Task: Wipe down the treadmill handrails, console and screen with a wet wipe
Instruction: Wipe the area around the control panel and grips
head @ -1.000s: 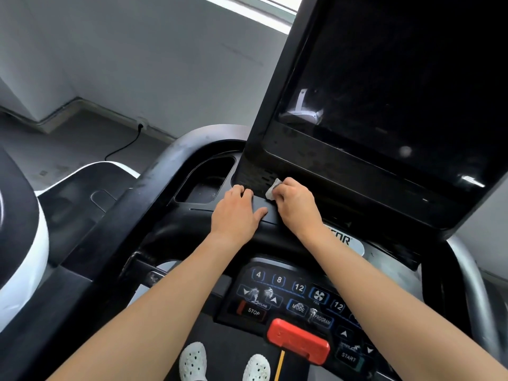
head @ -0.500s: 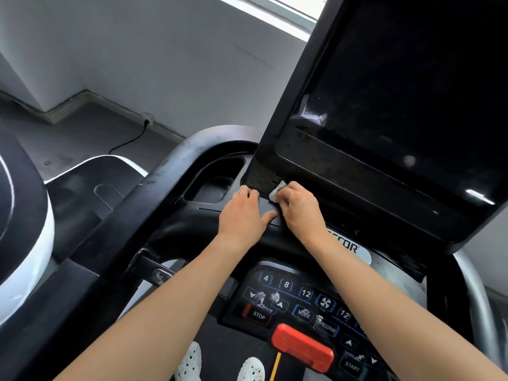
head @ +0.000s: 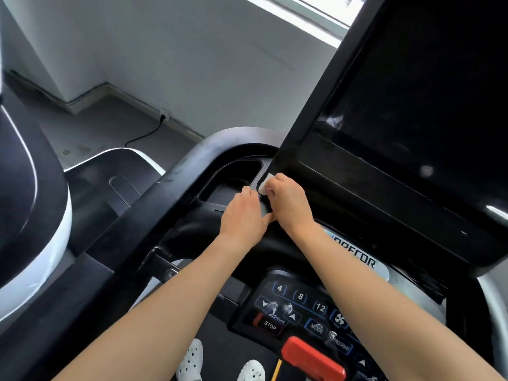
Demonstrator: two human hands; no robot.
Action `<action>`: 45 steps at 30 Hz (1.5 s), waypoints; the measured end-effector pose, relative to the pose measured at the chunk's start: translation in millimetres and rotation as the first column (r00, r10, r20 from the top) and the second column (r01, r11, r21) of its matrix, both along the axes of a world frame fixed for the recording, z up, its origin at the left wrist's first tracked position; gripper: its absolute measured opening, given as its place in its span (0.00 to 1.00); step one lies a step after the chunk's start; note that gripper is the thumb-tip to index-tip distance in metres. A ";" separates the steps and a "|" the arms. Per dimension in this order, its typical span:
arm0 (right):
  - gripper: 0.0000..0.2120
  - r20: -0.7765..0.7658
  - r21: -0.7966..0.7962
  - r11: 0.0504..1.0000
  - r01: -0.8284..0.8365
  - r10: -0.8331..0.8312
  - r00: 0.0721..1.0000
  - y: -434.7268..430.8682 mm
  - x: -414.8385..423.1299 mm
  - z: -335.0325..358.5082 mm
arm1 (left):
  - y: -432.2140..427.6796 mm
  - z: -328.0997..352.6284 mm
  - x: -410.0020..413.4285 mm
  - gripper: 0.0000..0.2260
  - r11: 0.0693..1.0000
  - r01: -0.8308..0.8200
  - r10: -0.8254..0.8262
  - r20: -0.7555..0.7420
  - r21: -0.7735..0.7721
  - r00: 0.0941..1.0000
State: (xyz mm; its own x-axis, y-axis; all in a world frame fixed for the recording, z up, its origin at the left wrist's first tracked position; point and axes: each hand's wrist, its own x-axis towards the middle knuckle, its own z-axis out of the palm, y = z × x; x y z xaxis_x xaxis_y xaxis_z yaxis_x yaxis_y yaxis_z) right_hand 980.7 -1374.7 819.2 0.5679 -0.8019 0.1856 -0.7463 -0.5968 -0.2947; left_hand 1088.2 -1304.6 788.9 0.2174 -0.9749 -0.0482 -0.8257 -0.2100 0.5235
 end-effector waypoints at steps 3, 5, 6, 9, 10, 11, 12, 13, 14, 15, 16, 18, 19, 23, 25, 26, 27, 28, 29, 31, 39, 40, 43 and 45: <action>0.07 0.013 -0.024 0.999 0.032 -0.032 0.999 -0.6 -8.3 -6.6 | 0.0 -0.1 0.5 0.25 1.000 -0.005 0.005 -0.013 -0.002 1.000; 0.05 0.041 -0.060 0.997 0.056 -0.054 0.998 2.0 -24.2 -11.1 | -0.6 -1.4 -0.2 0.28 1.000 -0.008 0.008 -0.005 -0.006 1.000; 0.04 0.053 -0.076 0.995 0.068 -0.064 0.996 3.4 -31.1 -12.1 | -1.2 -2.1 -0.2 0.29 1.000 -0.008 0.008 0.001 -0.003 1.000; 0.05 0.080 -0.092 0.990 0.105 -0.098 0.992 2.9 -31.7 -11.5 | -1.7 -2.8 0.1 0.30 1.000 -0.007 0.007 0.020 -0.001 1.000; 0.05 0.092 -0.099 0.989 0.112 -0.103 0.990 0.2 -25.3 -11.0 | -1.4 -2.5 0.1 0.30 1.000 -0.006 0.006 0.017 -0.003 1.000; 0.05 0.099 -0.102 0.988 0.119 -0.109 0.989 -3.2 -16.9 -10.5 | -1.0 -2.5 0.0 0.29 1.000 -0.001 0.001 0.016 -0.005 1.000; 0.06 0.097 -0.097 0.988 0.119 -0.109 0.989 -6.0 -8.1 -9.0 | -0.9 -2.2 0.0 0.29 1.000 0.004 -0.004 0.019 -0.005 1.000; 0.06 0.087 -0.086 0.990 0.112 -0.104 0.991 -8.3 -0.6 -8.2 | -0.6 -2.4 0.1 0.29 1.000 0.010 -0.010 0.027 -0.005 1.000; 0.07 0.072 -0.076 0.992 0.098 -0.093 0.993 -10.1 4.5 -7.9 | -0.4 -2.2 0.4 0.28 1.000 0.012 -0.012 0.032 -0.008 0.999; 0.06 0.059 -0.071 0.994 0.086 -0.082 0.995 -11.3 6.3 -8.1 | -0.5 -2.1 0.6 0.28 1.000 0.010 -0.010 0.029 -0.010 1.000; 0.06 0.049 -0.073 0.994 0.078 -0.074 0.996 -12.1 5.0 -8.9 | -0.6 -1.9 0.8 0.28 1.000 0.008 -0.007 0.024 -0.013 1.000; 0.06 0.045 -0.084 0.994 0.068 -0.065 0.997 -10.9 -4.6 -11.4 | -0.8 -1.7 0.8 0.29 1.000 0.006 -0.006 0.028 -0.018 1.000; 0.06 0.051 -0.094 0.993 0.068 -0.063 0.997 -9.5 -10.7 -12.6 | -0.7 -1.6 0.9 0.29 1.000 0.007 -0.007 0.032 -0.018 0.999; 0.03 0.071 -0.101 0.991 0.084 -0.077 0.994 -5.1 -19.6 -17.3 | -0.6 -1.1 0.6 0.28 1.000 -0.004 0.005 0.004 -0.011 1.000; 0.04 0.075 -0.100 0.988 0.114 -0.106 0.991 -8.4 -9.7 -18.5 | -0.6 -0.3 0.6 0.27 1.000 0.002 -0.002 0.012 -0.010 1.000; 0.06 0.072 -0.101 0.987 0.123 -0.116 0.991 -10.3 -3.5 -18.6 | -0.4 -0.1 0.6 0.26 1.000 0.005 -0.005 0.011 -0.013 1.000; 0.07 0.069 -0.105 0.987 0.123 -0.116 0.991 -11.7 1.9 -18.6 | -0.5 0.2 1.0 0.26 1.000 0.007 -0.007 0.011 -0.019 1.000; 0.08 0.069 -0.109 0.987 0.118 -0.111 0.991 -11.9 5.1 -19.2 | -0.1 0.2 1.3 0.26 1.000 0.012 -0.012 0.015 -0.019 1.000; 0.08 0.071 -0.116 0.987 0.112 -0.104 0.992 -12.3 6.0 -19.5 | -0.3 0.2 2.0 0.26 1.000 0.016 -0.015 0.019 -0.018 1.000; 0.09 0.073 -0.129 0.985 0.110 -0.101 0.992 -11.2 0.6 -19.9 | -0.2 -0.4 2.0 0.26 1.000 0.017 -0.016 0.018 -0.011 1.000; 0.07 0.074 -0.188 0.972 0.144 -0.133 0.988 -2.0 -52.1 -14.0 | -3.3 1.2 -0.7 0.30 1.000 0.023 -0.023 0.042 -0.003 0.999; 0.07 0.084 -0.198 0.969 0.149 -0.135 0.987 -3.7 -51.8 -13.2 | -3.8 0.6 -1.1 0.31 1.000 0.027 -0.027 0.036 -0.008 0.999; 0.05 0.114 -0.221 0.966 0.133 -0.110 0.987 -11.4 -36.7 -11.6 | -4.7 -1.4 -2.0 0.34 0.999 0.045 -0.044 0.025 -0.008 0.999; 0.06 0.111 -0.200 0.975 0.094 -0.073 0.991 -11.7 -20.3 -14.0 | -4.6 -2.4 -1.3 0.36 0.998 0.060 -0.060 0.031 0.002 0.998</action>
